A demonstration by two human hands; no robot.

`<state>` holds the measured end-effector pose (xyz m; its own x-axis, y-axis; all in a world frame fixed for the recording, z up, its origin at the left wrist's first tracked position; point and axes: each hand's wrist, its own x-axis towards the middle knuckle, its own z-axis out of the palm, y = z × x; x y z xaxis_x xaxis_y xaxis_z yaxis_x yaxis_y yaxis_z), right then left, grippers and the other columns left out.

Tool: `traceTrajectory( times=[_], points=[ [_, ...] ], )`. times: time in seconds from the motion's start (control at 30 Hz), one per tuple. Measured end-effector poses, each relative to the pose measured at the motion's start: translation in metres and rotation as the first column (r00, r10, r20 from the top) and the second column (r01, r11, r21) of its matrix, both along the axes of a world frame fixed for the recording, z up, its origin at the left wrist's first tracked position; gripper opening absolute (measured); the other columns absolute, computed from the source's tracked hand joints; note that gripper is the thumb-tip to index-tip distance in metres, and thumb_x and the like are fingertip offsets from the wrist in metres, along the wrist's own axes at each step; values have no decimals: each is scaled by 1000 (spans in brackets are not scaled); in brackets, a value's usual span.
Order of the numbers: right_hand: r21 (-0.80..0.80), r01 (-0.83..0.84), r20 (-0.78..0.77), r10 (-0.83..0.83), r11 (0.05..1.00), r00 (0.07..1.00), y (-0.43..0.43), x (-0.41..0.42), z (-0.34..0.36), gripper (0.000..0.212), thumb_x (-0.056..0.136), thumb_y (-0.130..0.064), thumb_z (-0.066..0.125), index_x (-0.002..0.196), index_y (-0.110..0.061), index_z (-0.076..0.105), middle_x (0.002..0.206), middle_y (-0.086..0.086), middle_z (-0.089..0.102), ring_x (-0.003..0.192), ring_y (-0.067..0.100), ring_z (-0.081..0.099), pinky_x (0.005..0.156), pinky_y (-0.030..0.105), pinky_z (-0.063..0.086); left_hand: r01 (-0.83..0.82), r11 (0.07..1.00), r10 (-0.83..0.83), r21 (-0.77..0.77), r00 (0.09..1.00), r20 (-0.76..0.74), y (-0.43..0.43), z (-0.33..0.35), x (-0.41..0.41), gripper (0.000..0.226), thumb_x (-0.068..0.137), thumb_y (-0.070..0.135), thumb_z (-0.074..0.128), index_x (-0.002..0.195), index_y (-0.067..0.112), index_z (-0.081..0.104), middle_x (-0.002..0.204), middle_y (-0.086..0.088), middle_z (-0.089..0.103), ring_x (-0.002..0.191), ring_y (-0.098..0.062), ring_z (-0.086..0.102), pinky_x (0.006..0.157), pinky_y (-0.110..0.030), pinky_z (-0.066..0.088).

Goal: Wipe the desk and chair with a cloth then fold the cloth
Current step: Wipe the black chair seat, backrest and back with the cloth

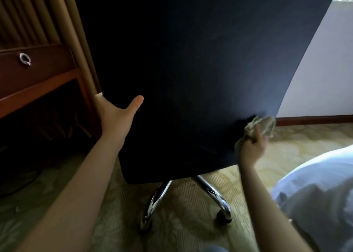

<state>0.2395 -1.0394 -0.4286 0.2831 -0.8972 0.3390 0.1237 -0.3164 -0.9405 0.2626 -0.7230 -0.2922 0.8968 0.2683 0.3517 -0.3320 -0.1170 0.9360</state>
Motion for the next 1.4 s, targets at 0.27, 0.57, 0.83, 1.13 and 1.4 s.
traceTrajectory(
  times=[0.27, 0.57, 0.83, 1.13, 1.4],
  points=[
    [-373, -282, -65, 279, 884, 958, 244, -27, -65, 49, 81, -2, 51, 124, -21, 63, 132, 8, 43, 116, 23, 42, 100, 29, 37, -54, 999, 54, -3, 998, 24, -11, -6, -7, 72, 65, 40, 81, 119, 21, 38, 120, 3, 53, 106, -11, 57, 90, -35, 52],
    [-214, -152, -76, 139, 965, 987, 94, -11, -25, 57, 87, -5, 39, 143, -19, 40, 146, 11, 31, 125, 29, 38, 93, 14, 27, -21, 1000, 21, 2, 1000, 20, -4, -5, 2, 70, 66, 39, 81, 117, 22, 36, 120, 4, 51, 108, -9, 55, 93, -34, 51],
    [159, 90, -18, -88, 983, 996, 14, 8, 4, 56, 80, -32, 33, 124, -13, 61, 118, 17, 62, 109, 33, 56, 90, 30, 38, -96, 995, 94, 5, 989, 110, -27, -12, -8, 76, 61, 46, 81, 120, 20, 39, 119, 7, 53, 107, -7, 56, 88, -26, 50],
    [-580, -145, 60, 220, 801, 974, 234, -12, -44, 43, 91, -6, 49, 131, -22, 50, 141, 12, 39, 144, 25, 18, 117, 41, 22, -120, 993, 118, 10, 987, 110, -40, -13, -19, 74, 60, 47, 81, 114, 22, 38, 118, 4, 52, 106, -10, 56, 90, -31, 51],
    [-375, 71, 253, 28, 924, 967, 58, 35, 27, 47, 88, -2, 39, 133, -9, 51, 136, 28, 46, 127, 40, 44, 107, 31, 35, -142, 990, 141, 12, 988, 65, -39, -12, -17, 74, 55, 53, 78, 111, 27, 38, 113, 9, 54, 104, -11, 57, 92, -41, 51]
  ],
)
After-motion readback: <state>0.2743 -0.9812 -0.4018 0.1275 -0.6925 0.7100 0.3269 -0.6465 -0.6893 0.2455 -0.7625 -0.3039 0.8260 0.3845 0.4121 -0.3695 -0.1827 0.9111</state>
